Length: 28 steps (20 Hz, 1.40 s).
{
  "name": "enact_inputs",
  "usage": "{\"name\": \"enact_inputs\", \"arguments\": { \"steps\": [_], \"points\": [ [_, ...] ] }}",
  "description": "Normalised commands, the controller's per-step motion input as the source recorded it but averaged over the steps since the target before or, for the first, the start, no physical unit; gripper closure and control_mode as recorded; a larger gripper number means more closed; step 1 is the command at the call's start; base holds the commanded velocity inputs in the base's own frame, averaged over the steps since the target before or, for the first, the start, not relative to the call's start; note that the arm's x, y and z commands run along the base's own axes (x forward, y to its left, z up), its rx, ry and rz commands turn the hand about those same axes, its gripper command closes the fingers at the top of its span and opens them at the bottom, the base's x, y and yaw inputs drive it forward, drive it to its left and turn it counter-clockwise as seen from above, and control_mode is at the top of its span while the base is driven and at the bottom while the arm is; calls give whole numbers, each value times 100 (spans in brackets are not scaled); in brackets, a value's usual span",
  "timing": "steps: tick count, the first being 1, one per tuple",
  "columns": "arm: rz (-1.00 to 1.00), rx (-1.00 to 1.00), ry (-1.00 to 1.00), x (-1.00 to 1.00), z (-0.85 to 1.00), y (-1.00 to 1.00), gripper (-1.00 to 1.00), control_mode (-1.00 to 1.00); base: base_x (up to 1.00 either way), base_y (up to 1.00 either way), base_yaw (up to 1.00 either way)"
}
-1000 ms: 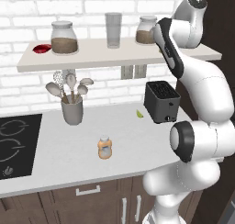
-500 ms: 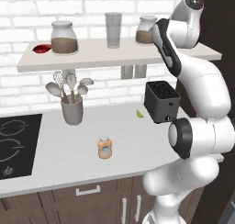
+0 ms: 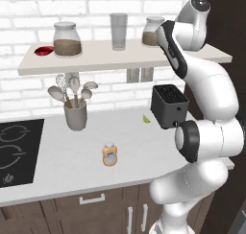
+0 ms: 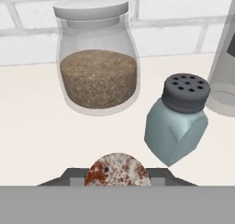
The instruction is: Put the shaker and condiment bottle from the counter next to their counterparts in the cabinet.
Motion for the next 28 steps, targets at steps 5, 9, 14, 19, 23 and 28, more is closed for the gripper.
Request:
{"name": "enact_inputs", "arguments": {
  "steps": [5, 9, 14, 19, 23, 28],
  "points": [
    [0, 0, 0, 18, -5, 0, 100, -100, 0, 0, 0],
    [0, 0, 0, 13, -9, 0, 100, -100, 0, 0, 0],
    [0, 0, -1, 13, -14, 0, 100, -100, 0, 0, 0],
    [0, 0, -1, 22, -13, 0, 100, -100, 0, 0, 0],
    [0, 0, -2, 23, -19, 0, -100, -100, 0, 0, 0],
    [0, 0, -1, 15, -20, 0, -100, -100, 0, 0, 0]
  ]
}}
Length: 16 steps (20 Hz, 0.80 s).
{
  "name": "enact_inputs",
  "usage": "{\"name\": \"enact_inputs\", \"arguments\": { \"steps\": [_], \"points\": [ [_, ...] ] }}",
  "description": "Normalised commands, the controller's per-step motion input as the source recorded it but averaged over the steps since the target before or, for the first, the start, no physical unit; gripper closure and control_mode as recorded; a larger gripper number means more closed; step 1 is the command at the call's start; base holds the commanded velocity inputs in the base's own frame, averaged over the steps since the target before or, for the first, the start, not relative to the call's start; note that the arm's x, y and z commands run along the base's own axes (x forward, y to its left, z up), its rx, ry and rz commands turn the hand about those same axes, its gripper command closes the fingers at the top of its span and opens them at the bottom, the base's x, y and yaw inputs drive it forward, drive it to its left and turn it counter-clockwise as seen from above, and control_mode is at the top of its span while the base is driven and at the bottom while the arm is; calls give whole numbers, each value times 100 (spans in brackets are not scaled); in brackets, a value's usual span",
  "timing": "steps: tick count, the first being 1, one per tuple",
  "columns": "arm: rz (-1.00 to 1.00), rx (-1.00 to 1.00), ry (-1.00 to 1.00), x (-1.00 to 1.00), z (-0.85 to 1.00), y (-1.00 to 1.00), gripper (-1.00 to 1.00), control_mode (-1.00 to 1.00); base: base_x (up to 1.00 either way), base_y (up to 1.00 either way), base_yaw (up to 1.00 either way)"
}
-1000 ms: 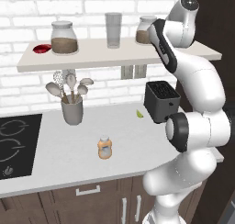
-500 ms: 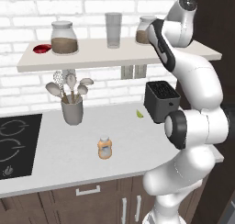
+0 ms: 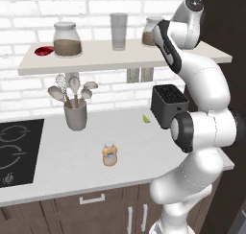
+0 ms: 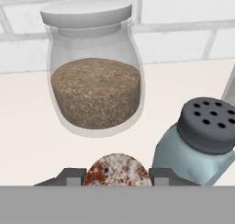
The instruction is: Put the shaker and condiment bottle from the counter next to their counterparts in the cabinet.
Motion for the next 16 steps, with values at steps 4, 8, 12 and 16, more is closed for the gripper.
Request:
{"name": "enact_inputs", "arguments": {
  "steps": [4, 8, 12, 16],
  "points": [
    [0, 0, 0, 0, -12, 0, -100, -100, 0, 0, 0],
    [0, 0, 0, 0, -3, 0, -100, -100, 0, 0, 0],
    [0, 0, 0, -3, 0, 0, -100, -100, 0, 0, 0],
    [0, 0, 0, -6, 0, 0, -100, -100, 0, 0, 0]
  ]
}}
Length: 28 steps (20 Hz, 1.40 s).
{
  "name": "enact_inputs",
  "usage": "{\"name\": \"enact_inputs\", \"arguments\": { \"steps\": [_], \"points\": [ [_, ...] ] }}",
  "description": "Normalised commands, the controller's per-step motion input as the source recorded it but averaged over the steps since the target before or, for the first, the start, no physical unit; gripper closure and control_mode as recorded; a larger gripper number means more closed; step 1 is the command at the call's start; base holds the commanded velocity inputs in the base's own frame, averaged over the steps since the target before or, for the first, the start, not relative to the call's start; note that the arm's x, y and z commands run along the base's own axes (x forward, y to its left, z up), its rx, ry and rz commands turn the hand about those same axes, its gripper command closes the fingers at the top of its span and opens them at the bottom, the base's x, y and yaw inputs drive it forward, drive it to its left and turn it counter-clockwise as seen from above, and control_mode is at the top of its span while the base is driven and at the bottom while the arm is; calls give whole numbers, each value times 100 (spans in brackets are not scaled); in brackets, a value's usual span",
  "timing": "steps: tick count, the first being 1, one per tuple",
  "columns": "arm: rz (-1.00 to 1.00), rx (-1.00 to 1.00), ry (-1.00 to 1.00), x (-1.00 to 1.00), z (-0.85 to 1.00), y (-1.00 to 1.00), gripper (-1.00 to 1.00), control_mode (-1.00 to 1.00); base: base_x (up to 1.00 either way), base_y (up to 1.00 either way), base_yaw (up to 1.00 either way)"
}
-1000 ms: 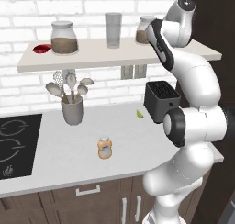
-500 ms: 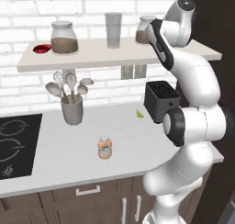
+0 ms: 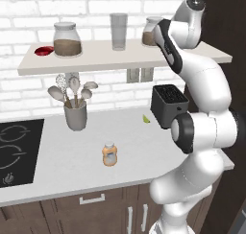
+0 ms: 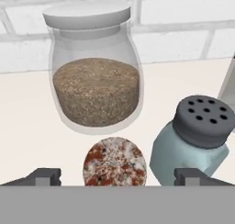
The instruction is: Put the shaker and condiment bottle from the counter next to their counterparts in the cabinet.
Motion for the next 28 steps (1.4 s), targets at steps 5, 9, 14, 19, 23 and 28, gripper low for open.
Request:
{"name": "enact_inputs", "arguments": {
  "steps": [5, 9, 14, 19, 23, 28],
  "points": [
    [0, 0, -2, -18, -10, 0, -100, -100, 0, 0, 0],
    [0, 0, -1, -18, -10, 0, -100, -100, 0, 0, 0],
    [0, 0, -1, -23, -7, 0, -100, -100, 0, 0, 0],
    [0, 0, 0, -26, -2, 0, -100, -100, 0, 0, 0],
    [0, 0, 0, -26, 0, 0, -100, -100, 0, 0, 0],
    [0, 0, -4, -37, -1, 0, -100, -100, 0, 0, 0]
  ]
}}
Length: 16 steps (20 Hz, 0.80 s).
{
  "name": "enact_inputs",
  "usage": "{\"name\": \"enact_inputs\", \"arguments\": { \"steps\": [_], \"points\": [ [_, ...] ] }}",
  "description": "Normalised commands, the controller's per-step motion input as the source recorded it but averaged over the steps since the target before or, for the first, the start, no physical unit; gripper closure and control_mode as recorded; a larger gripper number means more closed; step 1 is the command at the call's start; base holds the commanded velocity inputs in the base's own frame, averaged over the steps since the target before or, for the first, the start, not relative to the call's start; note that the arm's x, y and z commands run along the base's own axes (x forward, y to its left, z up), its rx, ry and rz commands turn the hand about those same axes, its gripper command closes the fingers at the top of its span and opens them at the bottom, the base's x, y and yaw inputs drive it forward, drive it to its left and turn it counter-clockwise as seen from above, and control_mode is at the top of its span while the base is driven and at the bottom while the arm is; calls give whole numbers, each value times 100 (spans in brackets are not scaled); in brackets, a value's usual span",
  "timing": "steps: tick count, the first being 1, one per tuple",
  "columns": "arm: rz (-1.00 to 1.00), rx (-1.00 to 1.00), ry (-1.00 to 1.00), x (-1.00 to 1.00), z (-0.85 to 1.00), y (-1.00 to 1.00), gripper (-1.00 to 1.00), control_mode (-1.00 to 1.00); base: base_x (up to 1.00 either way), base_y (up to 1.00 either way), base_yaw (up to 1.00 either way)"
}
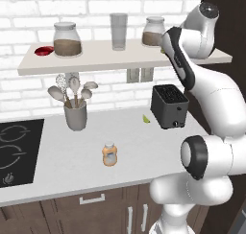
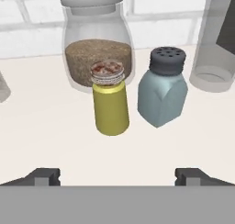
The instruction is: Put the shaker and condiment bottle from the counter next to their counterparts in the cabinet.
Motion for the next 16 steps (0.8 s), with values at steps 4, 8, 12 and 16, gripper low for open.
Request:
{"name": "enact_inputs", "arguments": {
  "steps": [4, 8, 12, 16],
  "points": [
    [0, 0, -6, -47, 0, 0, -100, -100, 0, 0, 0],
    [0, 0, -6, -52, 0, 0, -100, -100, 0, 0, 0],
    [3, 0, -8, -54, -2, 0, -100, -100, 0, 0, 0],
    [12, 0, -6, -61, -11, 7, -100, -100, 0, 0, 0]
  ]
}}
